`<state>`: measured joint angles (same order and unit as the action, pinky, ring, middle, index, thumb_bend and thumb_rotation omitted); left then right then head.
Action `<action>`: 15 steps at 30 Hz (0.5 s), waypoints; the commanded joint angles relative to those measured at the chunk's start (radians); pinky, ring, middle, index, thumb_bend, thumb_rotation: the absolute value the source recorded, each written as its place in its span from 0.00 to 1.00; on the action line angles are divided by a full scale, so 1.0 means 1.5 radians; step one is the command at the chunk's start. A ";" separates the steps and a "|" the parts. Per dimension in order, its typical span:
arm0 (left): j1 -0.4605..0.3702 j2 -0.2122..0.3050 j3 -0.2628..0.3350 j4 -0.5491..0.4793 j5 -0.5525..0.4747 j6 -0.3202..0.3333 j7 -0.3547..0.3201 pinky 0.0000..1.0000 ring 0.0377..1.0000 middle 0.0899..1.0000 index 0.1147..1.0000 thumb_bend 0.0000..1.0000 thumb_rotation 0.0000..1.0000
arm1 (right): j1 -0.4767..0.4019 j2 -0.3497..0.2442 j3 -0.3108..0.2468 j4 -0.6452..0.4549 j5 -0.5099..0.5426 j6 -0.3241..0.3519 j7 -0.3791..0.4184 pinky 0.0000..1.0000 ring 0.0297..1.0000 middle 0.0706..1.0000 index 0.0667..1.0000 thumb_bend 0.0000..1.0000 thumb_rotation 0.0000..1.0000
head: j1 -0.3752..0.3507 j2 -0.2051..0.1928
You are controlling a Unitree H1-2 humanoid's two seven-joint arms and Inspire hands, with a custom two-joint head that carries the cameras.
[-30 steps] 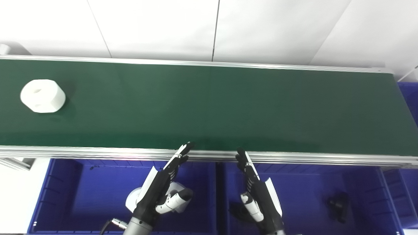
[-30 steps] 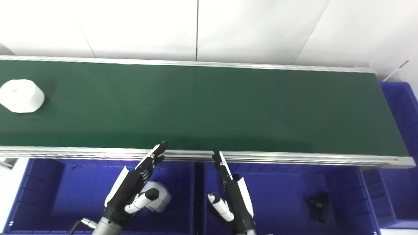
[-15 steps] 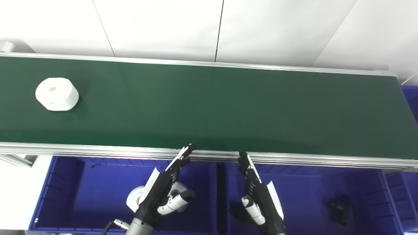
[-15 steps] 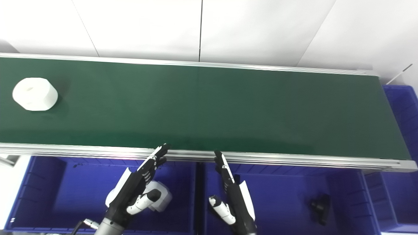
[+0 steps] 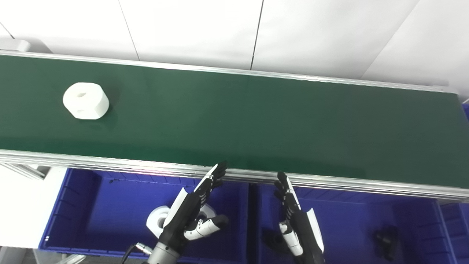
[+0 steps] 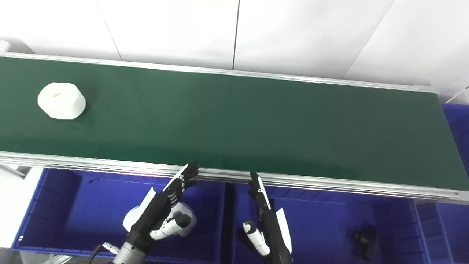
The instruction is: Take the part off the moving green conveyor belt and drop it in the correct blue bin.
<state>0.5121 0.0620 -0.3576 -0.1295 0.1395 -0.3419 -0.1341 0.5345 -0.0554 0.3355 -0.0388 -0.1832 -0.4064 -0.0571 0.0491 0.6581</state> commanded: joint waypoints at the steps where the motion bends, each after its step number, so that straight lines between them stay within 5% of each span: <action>1: 0.007 -0.007 -0.006 -0.007 -0.008 -0.036 0.004 0.92 0.96 0.96 0.95 0.78 0.77 | 0.004 -0.007 0.011 -0.010 0.001 -0.042 -0.014 0.93 0.97 1.00 1.00 0.85 0.99 | 0.005 -0.014; 4: 0.004 -0.009 -0.007 0.027 -0.016 -0.071 0.006 0.92 0.95 0.94 0.96 0.76 0.74 | 0.001 -0.017 0.021 0.005 0.002 -0.042 -0.027 0.94 0.98 1.00 1.00 0.86 1.00 | 0.005 -0.069; 15: -0.016 -0.009 -0.024 0.087 -0.021 -0.085 0.016 0.88 0.92 0.91 0.93 0.74 0.73 | -0.019 -0.048 0.050 0.052 0.012 -0.042 -0.070 0.92 0.99 1.00 1.00 0.87 1.00 | 0.040 -0.129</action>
<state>0.4886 0.0539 -0.3822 0.0126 0.1168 -0.4270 -0.1214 0.5039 -0.1234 0.4016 0.0539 -0.1704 -0.4115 -0.1428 0.1043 0.4633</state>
